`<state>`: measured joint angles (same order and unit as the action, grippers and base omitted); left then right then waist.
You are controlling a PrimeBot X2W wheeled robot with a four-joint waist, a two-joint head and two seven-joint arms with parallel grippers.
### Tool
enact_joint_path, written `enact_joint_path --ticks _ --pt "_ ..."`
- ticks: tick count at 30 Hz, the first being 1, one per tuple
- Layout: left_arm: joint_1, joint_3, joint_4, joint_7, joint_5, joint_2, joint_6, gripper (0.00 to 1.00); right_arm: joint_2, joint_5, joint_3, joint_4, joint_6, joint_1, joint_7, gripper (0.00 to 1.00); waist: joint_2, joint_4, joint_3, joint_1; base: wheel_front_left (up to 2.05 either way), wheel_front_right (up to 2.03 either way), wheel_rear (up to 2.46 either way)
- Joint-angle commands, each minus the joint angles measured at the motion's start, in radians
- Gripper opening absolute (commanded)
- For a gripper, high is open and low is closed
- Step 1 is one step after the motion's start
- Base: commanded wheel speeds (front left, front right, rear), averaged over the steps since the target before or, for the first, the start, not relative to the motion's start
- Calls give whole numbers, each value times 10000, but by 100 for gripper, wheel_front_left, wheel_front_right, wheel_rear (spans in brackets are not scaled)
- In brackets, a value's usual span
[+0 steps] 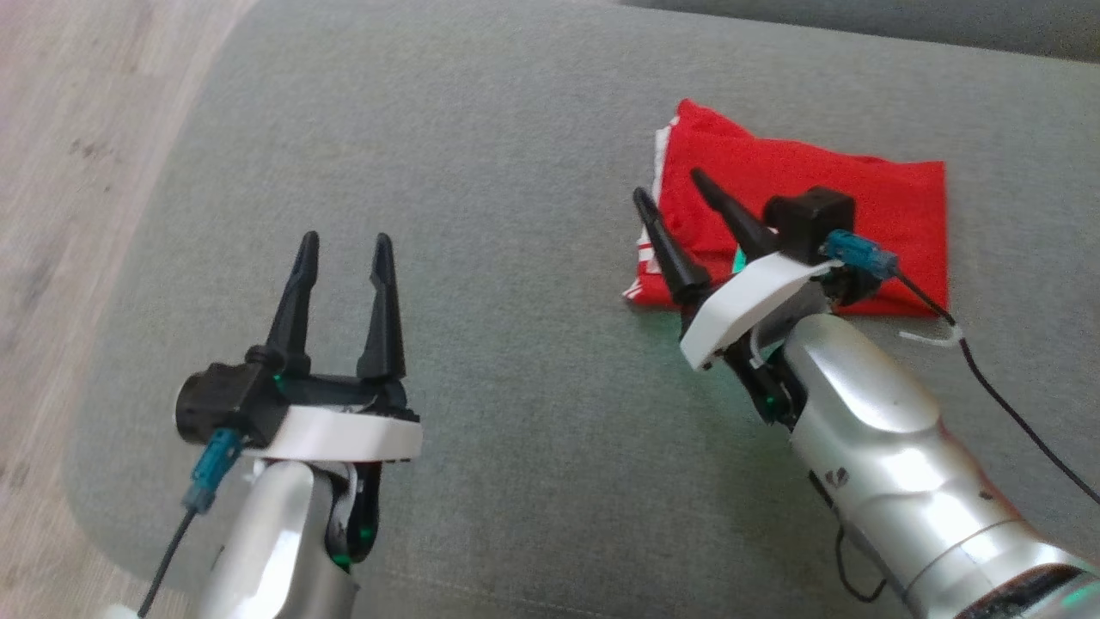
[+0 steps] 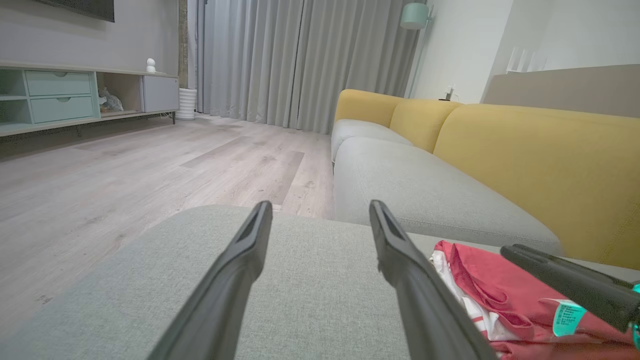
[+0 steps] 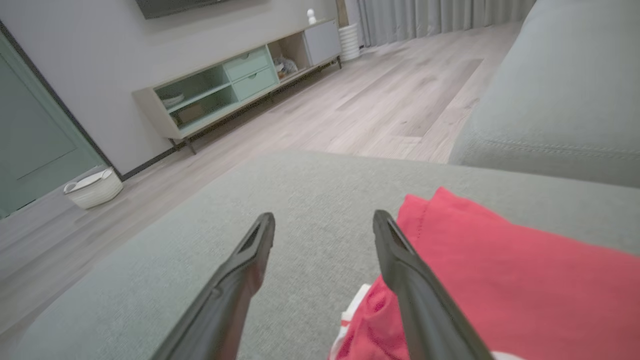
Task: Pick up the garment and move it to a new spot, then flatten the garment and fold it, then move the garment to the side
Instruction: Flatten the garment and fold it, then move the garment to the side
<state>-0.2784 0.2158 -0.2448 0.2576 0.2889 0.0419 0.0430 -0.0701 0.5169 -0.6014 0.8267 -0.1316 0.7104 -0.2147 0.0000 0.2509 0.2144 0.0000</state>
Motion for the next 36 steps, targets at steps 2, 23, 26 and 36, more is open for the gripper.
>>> enact_joint_path --ticks 2,23,26,36 --pt "-101 -579 318 42 -138 84 40 100 198 -96 254 -125 9 437 -358 100 0 -419 -327 0 0 0 0" --pt "799 -1620 718 42 -569 83 129 100 198 -3157 5223 -4452 9 -3454 -470 100 0 -2527 -976 0 0 0 0" --pt "1046 -1860 712 42 -590 83 102 100 198 -3041 5202 -4930 9 -4342 -470 100 0 -2665 -1005 0 0 0 0" --pt "1063 -1706 762 42 -486 83 12 100 198 -2977 5160 -5110 9 -4497 -470 100 0 -2632 -837 0 0 0 0"
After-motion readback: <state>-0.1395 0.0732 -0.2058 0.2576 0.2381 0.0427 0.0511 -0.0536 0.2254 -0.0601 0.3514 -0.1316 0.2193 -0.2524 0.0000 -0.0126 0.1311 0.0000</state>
